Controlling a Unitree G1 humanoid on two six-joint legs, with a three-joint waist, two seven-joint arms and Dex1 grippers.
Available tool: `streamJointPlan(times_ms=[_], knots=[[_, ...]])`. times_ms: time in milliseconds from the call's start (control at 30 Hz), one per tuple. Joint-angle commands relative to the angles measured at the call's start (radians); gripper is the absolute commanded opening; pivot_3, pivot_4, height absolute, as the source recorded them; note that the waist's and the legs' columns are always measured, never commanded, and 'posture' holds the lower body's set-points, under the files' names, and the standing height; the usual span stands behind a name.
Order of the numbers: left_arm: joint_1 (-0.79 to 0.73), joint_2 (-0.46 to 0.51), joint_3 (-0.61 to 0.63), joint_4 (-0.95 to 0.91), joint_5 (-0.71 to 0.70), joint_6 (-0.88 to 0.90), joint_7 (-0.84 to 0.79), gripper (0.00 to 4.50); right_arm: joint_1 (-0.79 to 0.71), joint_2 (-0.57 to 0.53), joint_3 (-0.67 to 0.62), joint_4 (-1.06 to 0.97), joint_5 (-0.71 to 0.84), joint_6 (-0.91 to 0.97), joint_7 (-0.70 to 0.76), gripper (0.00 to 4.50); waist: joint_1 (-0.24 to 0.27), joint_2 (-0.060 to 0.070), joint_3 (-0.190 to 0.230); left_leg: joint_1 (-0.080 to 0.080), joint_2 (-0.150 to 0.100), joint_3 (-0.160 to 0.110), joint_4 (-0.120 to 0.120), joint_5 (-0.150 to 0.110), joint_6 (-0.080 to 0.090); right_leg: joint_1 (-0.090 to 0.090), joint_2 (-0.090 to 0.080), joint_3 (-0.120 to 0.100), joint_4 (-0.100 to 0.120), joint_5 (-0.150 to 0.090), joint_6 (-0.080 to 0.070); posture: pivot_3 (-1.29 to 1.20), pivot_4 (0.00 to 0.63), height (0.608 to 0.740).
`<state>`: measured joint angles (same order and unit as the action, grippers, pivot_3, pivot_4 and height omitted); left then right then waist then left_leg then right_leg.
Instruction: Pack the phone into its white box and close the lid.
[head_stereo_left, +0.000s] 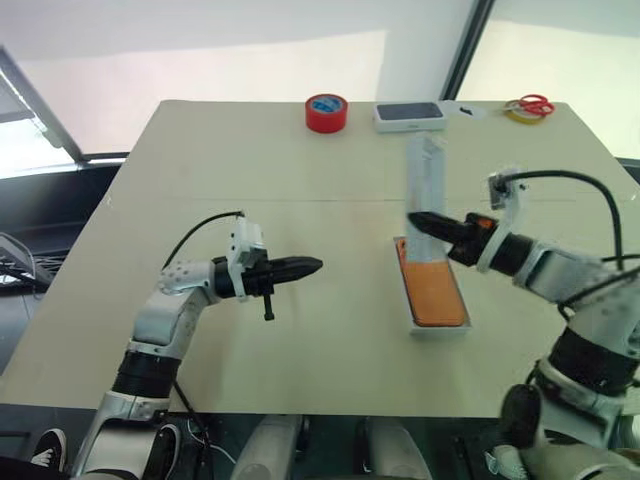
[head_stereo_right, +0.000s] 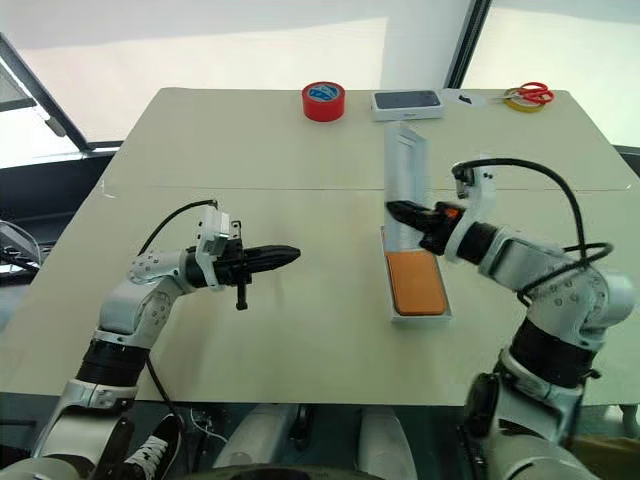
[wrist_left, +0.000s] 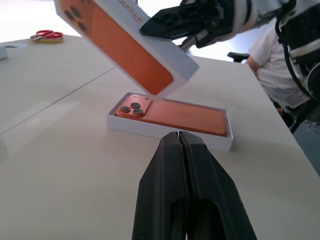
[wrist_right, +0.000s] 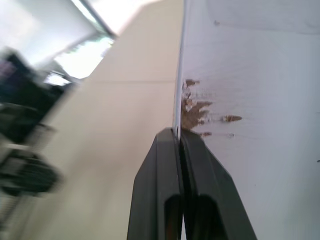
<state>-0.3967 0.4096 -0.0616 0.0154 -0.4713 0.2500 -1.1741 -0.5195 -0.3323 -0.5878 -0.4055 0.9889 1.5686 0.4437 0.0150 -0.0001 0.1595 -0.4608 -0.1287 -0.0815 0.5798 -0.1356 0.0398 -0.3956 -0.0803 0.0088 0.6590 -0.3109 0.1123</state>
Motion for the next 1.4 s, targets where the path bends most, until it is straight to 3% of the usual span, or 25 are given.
streamJointPlan(times_ms=[33,100,200,267,333,467,700,1133,1333,1400], knots=[[-0.005,0.003,0.01,-0.03,-0.009,-0.011,0.011,0.04,0.095,-0.027,-0.008,-0.064,0.299,0.046,-0.081,0.0,0.003,0.0,0.0,0.0,-0.001,-0.001,0.0,0.0,0.0,0.001,0.0,0.0,0.0,0.0,0.0,0.0,0.15,0.74],[-0.009,-0.004,0.004,-0.025,-0.003,-0.016,0.02,0.04,0.163,-0.09,0.027,-0.003,0.542,-0.011,-0.187,0.0,-0.003,0.0,0.0,0.0,-0.002,0.001,0.0,0.0,0.0,0.0,-0.002,0.001,0.0,0.0,-0.001,0.0,0.15,0.74],[-0.008,-0.03,-0.022,-0.025,0.007,-0.02,0.032,0.04,0.306,-0.269,0.176,0.038,0.883,-0.179,-0.317,0.0,-0.006,0.0,0.0,0.0,-0.002,0.003,0.0,0.0,0.0,0.001,-0.003,0.004,-0.001,-0.002,-0.005,0.0,0.15,0.74],[-0.007,-0.056,-0.044,-0.024,0.014,-0.019,0.042,0.04,0.356,-0.343,0.259,0.052,0.972,-0.257,-0.328,0.0,-0.012,0.0,0.0,0.001,-0.001,0.004,0.0,0.0,0.0,0.005,-0.003,0.003,-0.003,-0.002,-0.005,0.0,0.15,0.74],[-0.011,-0.083,-0.06,-0.019,0.02,-0.018,0.054,0.04,0.378,-0.385,0.313,0.065,0.983,-0.304,-0.292,0.0,-0.024,0.0,0.0,0.001,0.0,0.004,0.0,0.0,0.001,0.006,-0.003,0.002,-0.004,-0.003,-0.005,0.0,0.15,0.74],[-0.018,-0.147,-0.119,0.026,0.077,-0.064,0.083,0.04,0.316,-0.435,0.416,0.205,0.983,-0.356,-0.401,0.0,-0.034,0.0,0.0,0.0,0.0,0.004,0.0,0.001,0.004,0.006,-0.002,0.002,-0.007,-0.002,-0.005,0.0,0.15,0.74],[-0.046,-0.227,-0.159,0.128,0.122,-0.116,0.111,0.04,0.242,-0.469,0.489,0.335,0.983,-0.359,-0.413,0.0,-0.024,0.0,0.0,-0.001,0.001,0.003,0.001,0.002,0.005,0.006,-0.002,0.002,-0.007,-0.002,-0.004,0.0,0.15,0.74],[-0.114,-0.352,-0.188,0.308,0.186,-0.196,0.127,0.04,0.205,-0.457,0.435,0.397,0.754,-0.379,-0.301,0.0,-0.02,0.0,0.0,-0.001,0.0,0.003,0.009,-0.001,0.008,0.007,-0.002,0.0,-0.007,-0.002,-0.004,0.0,0.15,0.74],[-0.184,-0.425,-0.183,0.454,0.213,-0.245,0.132,0.0,0.211,-0.463,0.396,0.405,0.682,-0.378,-0.266,2.99,-0.002,0.0,0.0,-0.002,0.0,0.003,0.012,-0.003,0.009,0.007,-0.002,0.0,-0.007,-0.002,-0.003,0.0,0.15,0.74],[-0.208,-0.445,-0.185,0.503,0.227,-0.276,0.131,0.0,0.224,-0.5,0.386,0.374,0.554,-0.412,-0.214,4.01,0.0,0.0,0.0,-0.003,0.0,0.003,0.012,-0.002,0.01,0.007,-0.002,0.0,-0.007,-0.001,-0.002,0.0,0.15,0.74]])
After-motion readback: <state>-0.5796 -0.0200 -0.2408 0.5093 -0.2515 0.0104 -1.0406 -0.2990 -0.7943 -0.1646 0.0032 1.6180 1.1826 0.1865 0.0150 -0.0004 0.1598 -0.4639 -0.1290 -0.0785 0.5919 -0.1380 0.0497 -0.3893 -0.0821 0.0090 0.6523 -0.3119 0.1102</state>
